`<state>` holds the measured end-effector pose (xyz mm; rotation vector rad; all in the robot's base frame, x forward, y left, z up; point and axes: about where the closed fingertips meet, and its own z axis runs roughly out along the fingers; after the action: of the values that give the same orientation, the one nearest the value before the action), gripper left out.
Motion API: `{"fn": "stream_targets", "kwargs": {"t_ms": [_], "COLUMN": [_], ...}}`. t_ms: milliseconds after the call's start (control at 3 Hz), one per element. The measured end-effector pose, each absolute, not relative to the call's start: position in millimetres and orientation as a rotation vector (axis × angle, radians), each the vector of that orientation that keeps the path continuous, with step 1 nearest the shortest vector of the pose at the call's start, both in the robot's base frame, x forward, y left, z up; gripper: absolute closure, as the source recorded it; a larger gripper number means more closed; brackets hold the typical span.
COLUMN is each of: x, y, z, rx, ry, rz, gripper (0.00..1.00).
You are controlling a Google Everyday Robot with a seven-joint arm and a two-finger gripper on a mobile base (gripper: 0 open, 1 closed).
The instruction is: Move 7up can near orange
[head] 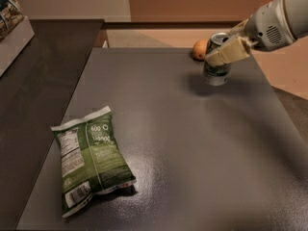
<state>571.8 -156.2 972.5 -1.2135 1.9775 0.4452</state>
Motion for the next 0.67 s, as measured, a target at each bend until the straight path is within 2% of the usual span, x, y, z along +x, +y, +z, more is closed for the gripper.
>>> {"fn": "stream_targets", "kwargs": {"t_ms": [667], "x": [637.2], "y": [-185.3], "z": [958.6], "rx": [-1.086], "ry": [2.039], "rz": [0.428], "gripper": [1.0]}}
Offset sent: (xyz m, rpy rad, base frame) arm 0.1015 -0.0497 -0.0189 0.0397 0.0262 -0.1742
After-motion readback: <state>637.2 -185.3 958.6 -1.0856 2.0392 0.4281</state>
